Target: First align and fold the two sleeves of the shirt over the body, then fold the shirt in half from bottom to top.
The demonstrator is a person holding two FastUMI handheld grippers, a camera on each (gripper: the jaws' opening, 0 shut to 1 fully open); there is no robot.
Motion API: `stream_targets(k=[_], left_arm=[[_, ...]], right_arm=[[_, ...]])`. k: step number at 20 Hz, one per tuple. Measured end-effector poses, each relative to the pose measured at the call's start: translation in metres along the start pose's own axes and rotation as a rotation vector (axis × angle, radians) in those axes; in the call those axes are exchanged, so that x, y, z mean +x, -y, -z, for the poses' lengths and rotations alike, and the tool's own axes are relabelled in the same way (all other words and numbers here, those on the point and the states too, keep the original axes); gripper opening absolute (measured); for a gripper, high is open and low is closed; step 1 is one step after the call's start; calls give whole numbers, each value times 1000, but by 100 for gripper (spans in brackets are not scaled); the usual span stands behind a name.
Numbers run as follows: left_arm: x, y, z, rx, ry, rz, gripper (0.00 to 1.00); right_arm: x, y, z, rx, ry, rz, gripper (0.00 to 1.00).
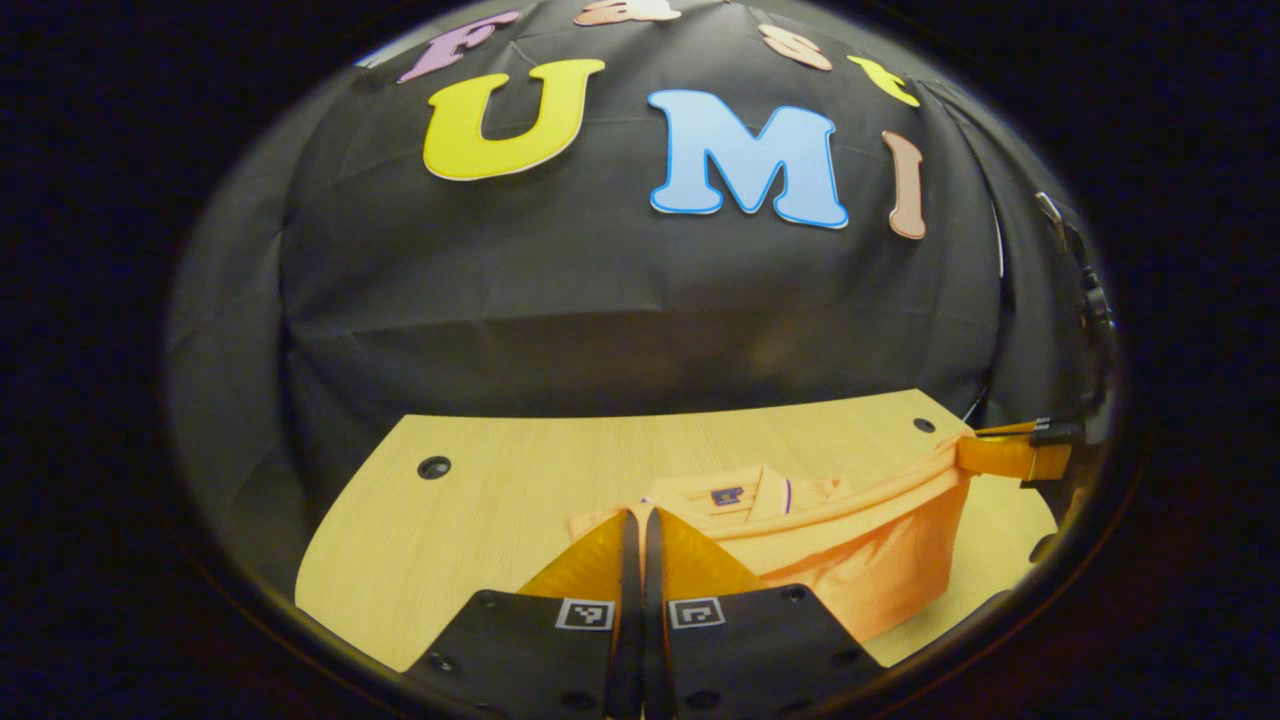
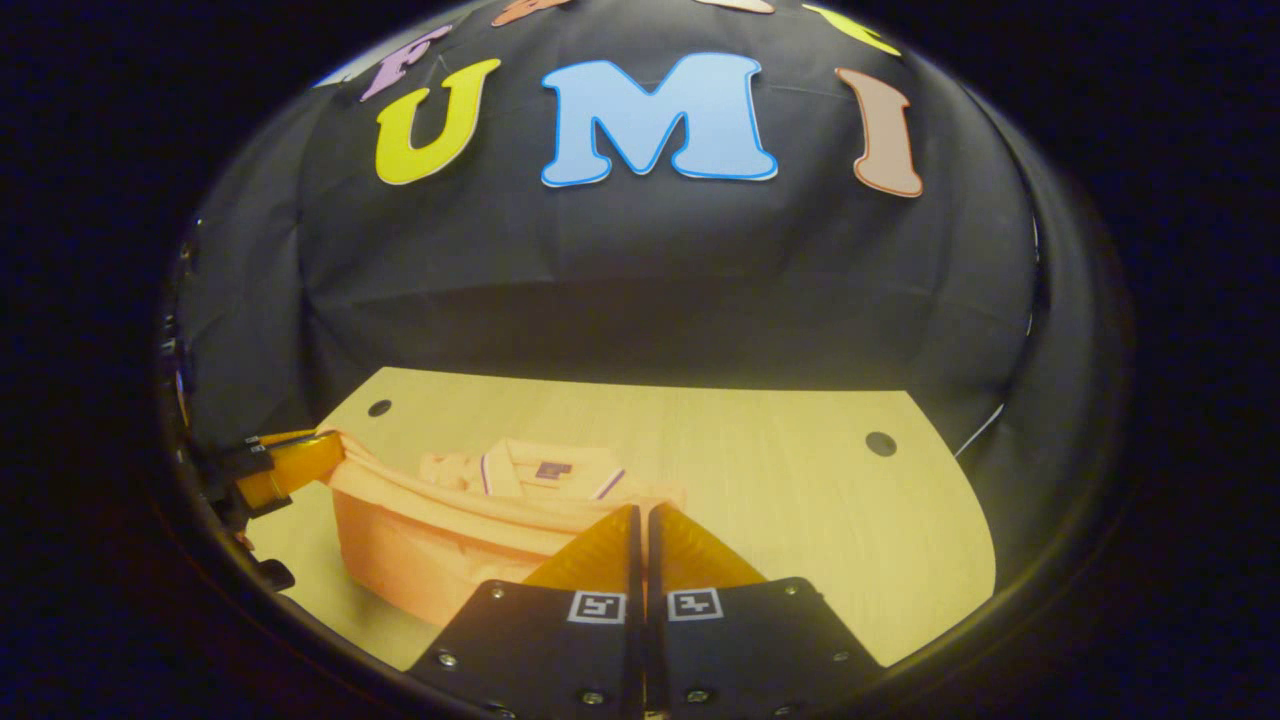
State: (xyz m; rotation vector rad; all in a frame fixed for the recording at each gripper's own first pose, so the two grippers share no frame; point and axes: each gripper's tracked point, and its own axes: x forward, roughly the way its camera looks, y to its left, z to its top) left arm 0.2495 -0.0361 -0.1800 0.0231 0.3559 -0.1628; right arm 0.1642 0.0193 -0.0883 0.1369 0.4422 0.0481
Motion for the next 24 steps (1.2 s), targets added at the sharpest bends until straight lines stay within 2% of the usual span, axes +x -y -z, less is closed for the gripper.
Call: stream_targets(k=[4, 13, 17, 22, 23, 24], left_arm=[[38, -5, 0, 33, 5, 2, 6], [97, -9, 38, 65, -54, -24, 7], [109, -11, 48, 86, -76, -41, 6], [111, -10, 58, 96, -117, -40, 13], [109, -10, 58, 99, -118, -36, 21], [106, -9, 59, 107, -117, -32, 17]], right_arm=[[32, 3, -6, -45, 4, 36, 1], [93, 9, 25, -101, -52, 113, 1], [115, 6, 49, -129, -110, 126, 4], [116, 8, 55, -137, -142, 118, 7], [116, 8, 57, -142, -143, 118, 7], [115, 9, 58, -151, -143, 119, 8]])
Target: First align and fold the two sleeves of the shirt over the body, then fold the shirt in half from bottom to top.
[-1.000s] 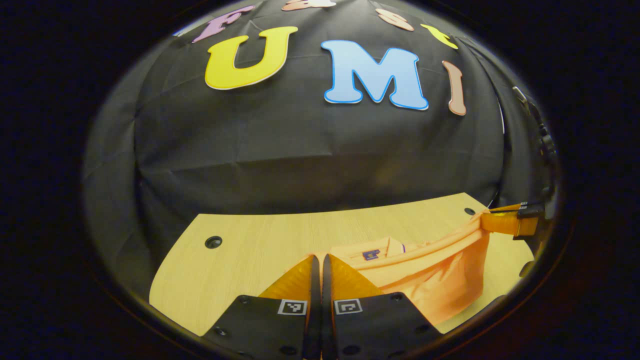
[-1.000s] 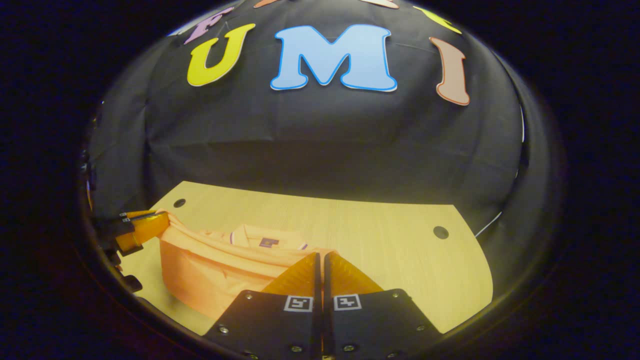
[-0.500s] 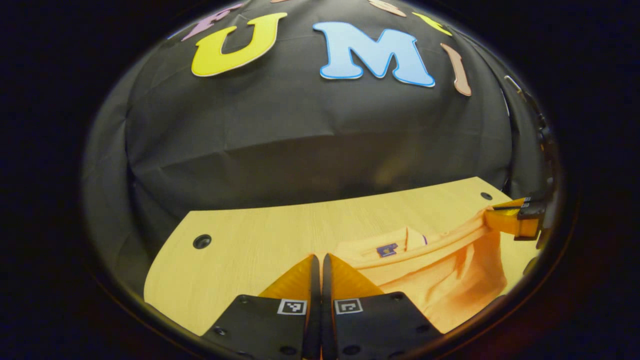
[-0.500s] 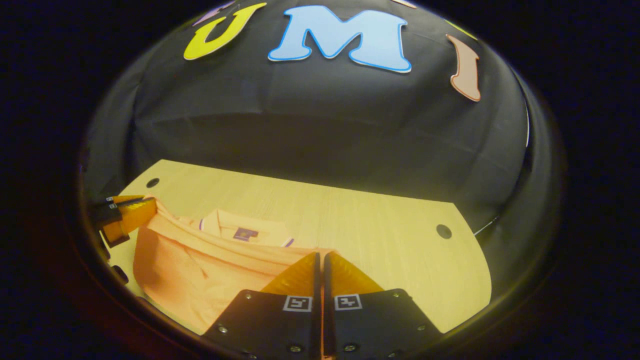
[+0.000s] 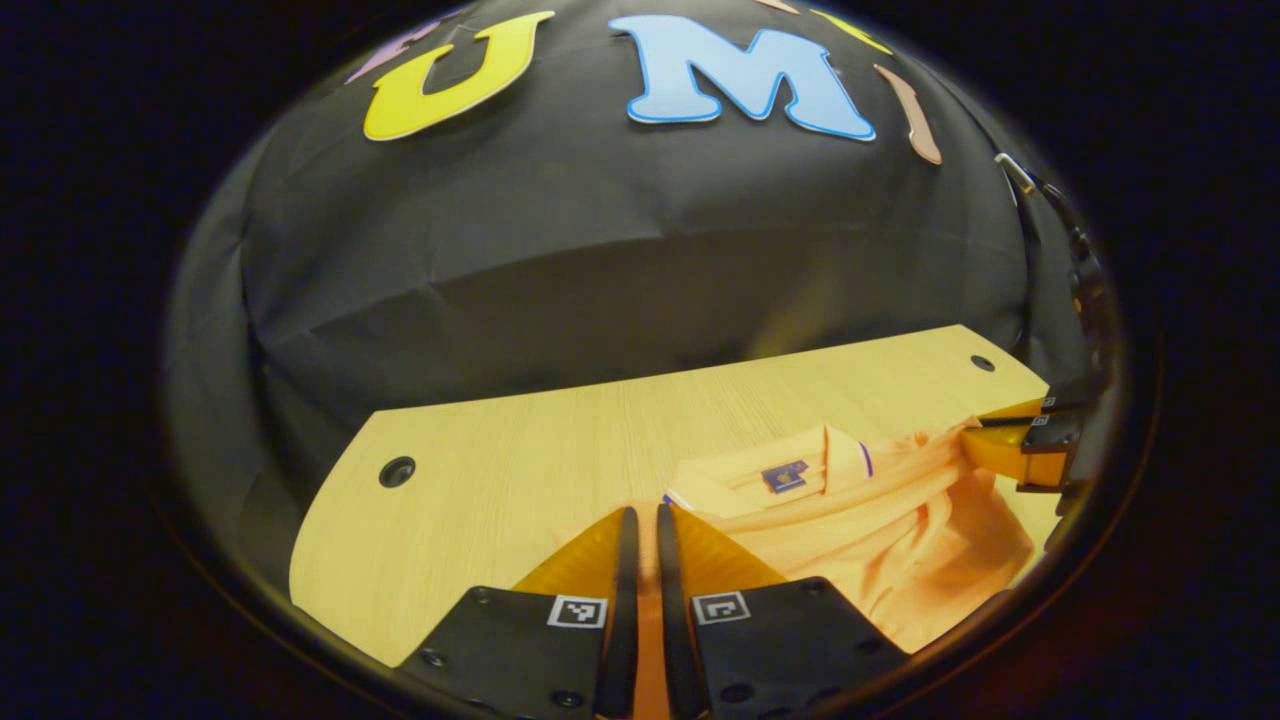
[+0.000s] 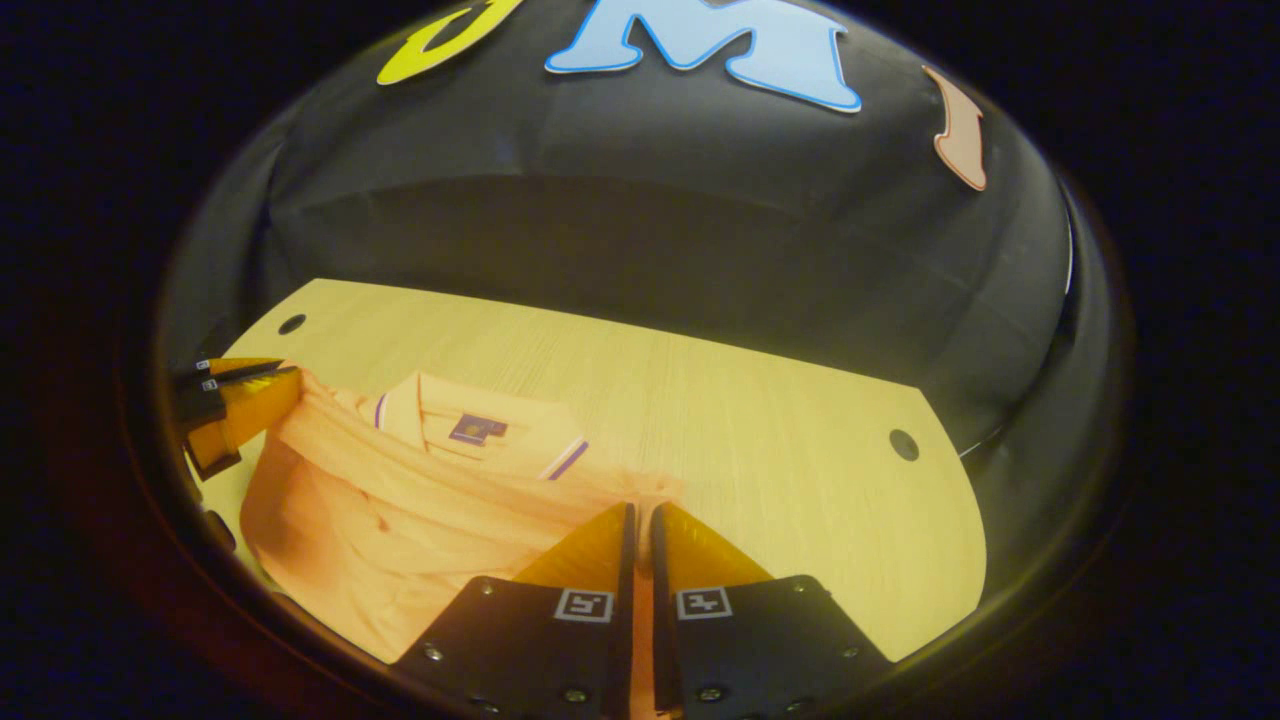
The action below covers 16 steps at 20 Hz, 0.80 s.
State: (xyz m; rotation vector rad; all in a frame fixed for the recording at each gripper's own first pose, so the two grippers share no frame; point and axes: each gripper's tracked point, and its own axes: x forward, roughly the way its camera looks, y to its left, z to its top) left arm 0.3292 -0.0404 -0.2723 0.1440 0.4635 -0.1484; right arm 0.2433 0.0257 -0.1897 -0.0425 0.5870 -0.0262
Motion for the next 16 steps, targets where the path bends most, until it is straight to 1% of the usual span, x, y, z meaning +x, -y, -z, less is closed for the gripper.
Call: stream_targets(k=[1, 2, 3, 4, 5, 6, 7, 8, 9, 10, 11, 12, 13, 14, 15, 16], left_arm=[[-2, 1, -1, 10, 6, -4, 25], [-5, 2, -2, 16, 10, -2, 29], [-11, 5, -3, 18, 11, 2, 45], [-15, 5, -4, 23, 14, -4, 62], [-18, 4, -6, 30, 22, -12, 79], [-22, 3, -10, 35, 32, -20, 83], [-27, 4, -12, 38, 39, -27, 87], [-33, 3, -16, 34, 46, -32, 93], [-39, 3, -19, 31, 57, -39, 91], [-44, 3, -23, 29, 66, -46, 100], [-50, 4, -26, 29, 75, -50, 100], [-57, 5, -29, 27, 82, -49, 96], [-65, 8, -32, 23, 95, -47, 96], [-74, 10, -37, 18, 111, -46, 96], [-83, 13, -42, 12, 131, -46, 100], [-94, 16, -47, 3, 151, -41, 96]], right_arm=[[-1, 2, -1, -4, 6, 1, 9], [-6, 2, -2, -4, 10, -4, 19], [-9, 2, -4, 3, 17, -8, 29], [-13, 2, -5, 11, 21, -13, 30], [-12, 0, -4, 20, 26, -22, 36], [-17, 0, -6, 28, 30, -33, 47], [-22, 1, -7, 30, 36, -31, 61], [-27, 5, -10, 29, 49, -25, 63], [-32, 9, -13, 27, 65, -17, 72], [-37, 12, -16, 29, 80, -12, 77], [-45, 14, -20, 37, 97, -12, 82], [-52, 16, -23, 45, 117, -13, 86], [-61, 21, -27, 52, 139, -9, 90], [-70, 26, -32, 58, 165, -2, 90], [-81, 30, -37, 64, 192, 2, 90], [-91, 34, -40, 73, 216, 0, 90]])
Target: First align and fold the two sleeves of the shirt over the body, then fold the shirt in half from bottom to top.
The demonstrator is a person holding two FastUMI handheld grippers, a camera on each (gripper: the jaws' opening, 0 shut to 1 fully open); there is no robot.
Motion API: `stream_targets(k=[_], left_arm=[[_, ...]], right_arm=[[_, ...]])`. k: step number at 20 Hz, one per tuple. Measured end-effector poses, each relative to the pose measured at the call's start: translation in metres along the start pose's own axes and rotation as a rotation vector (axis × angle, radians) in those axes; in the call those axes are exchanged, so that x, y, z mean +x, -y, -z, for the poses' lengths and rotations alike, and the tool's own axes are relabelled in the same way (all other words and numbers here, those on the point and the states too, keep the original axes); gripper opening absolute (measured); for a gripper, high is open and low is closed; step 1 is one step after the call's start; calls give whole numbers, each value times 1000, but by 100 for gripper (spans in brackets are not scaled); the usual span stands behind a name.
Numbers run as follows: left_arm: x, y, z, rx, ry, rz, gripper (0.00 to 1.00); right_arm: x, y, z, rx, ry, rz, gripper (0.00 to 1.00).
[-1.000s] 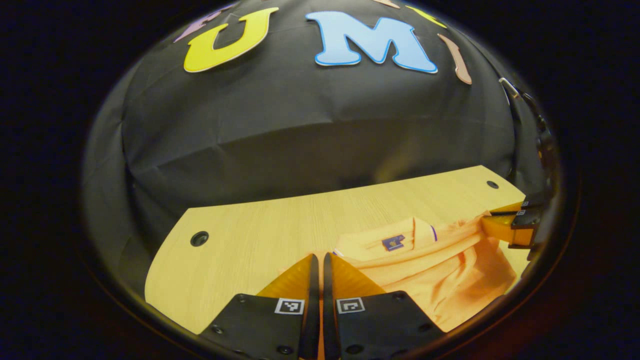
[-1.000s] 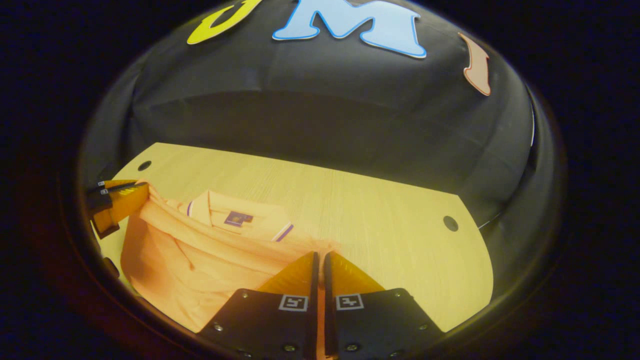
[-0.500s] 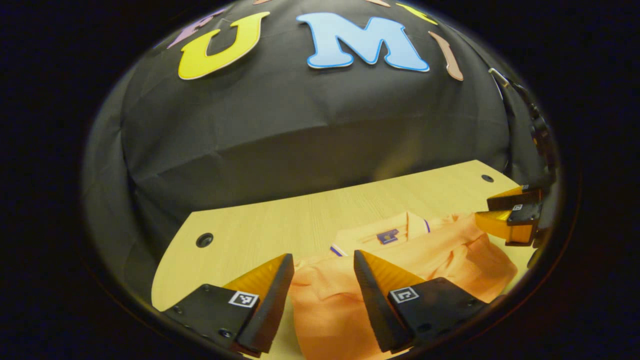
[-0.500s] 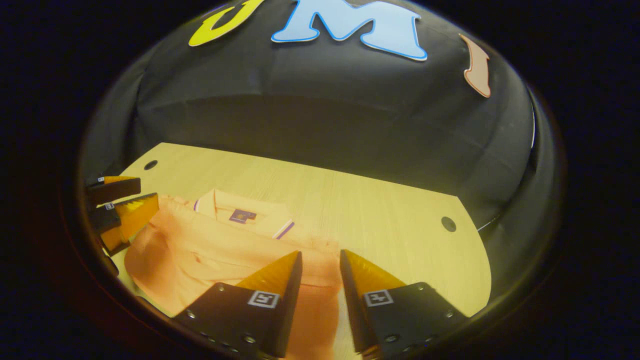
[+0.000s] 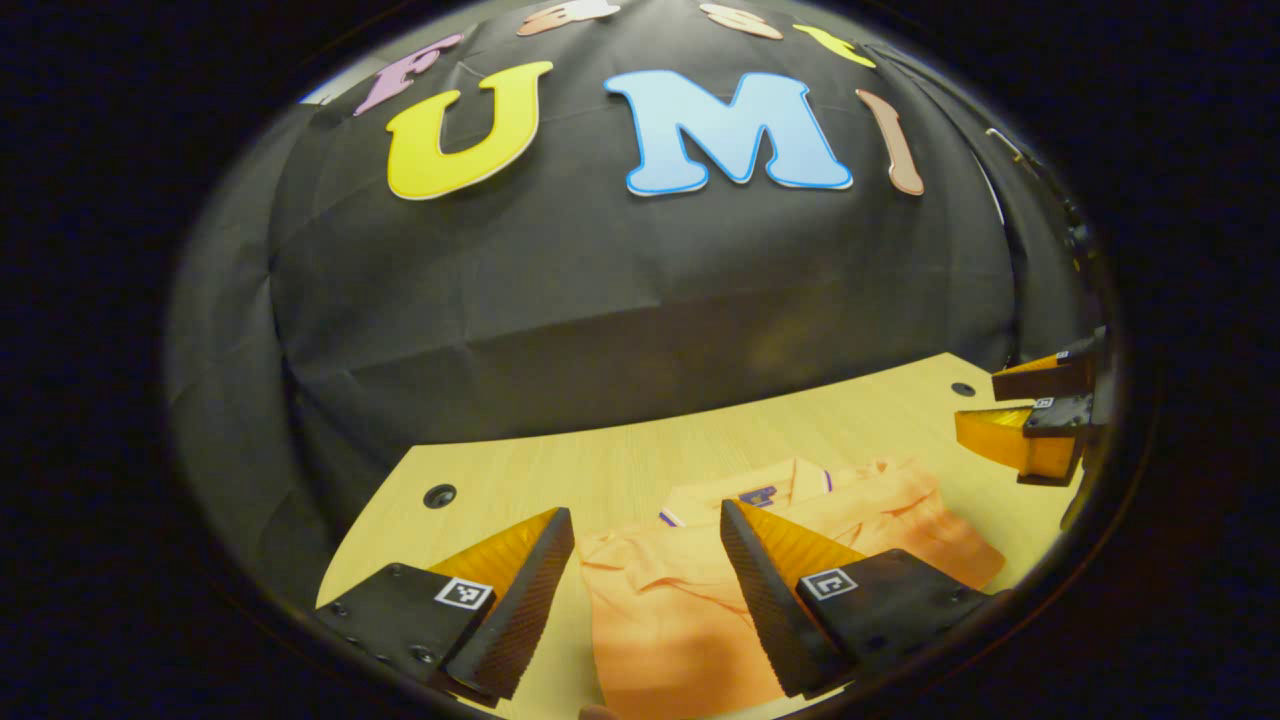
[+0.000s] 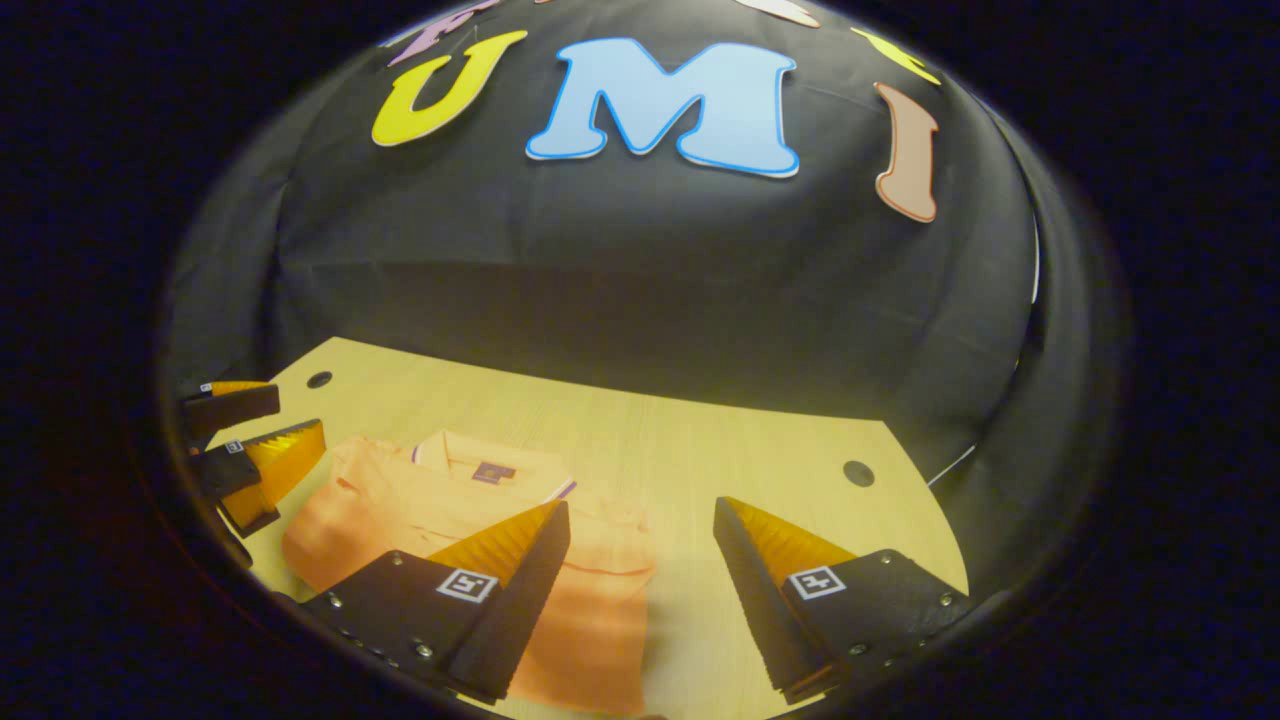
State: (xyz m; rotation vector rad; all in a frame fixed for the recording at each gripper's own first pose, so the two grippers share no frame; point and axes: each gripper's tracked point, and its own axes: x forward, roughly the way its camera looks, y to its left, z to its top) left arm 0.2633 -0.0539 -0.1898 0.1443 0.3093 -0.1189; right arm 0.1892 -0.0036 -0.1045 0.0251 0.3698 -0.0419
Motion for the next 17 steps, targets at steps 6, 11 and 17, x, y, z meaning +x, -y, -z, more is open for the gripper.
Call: stream_targets(k=[6, 11, 17], left_arm=[[-67, 24, -37, -68, 103, -9, 100], [-132, 47, -48, -70, 163, -27, 100], [-202, 56, -39, -83, 190, -41, 100]], right_arm=[[-63, 22, -22, 6, 127, -8, 90], [-124, 27, -14, 5, 186, -49, 90], [-194, 32, -1, 41, 240, -73, 89]])
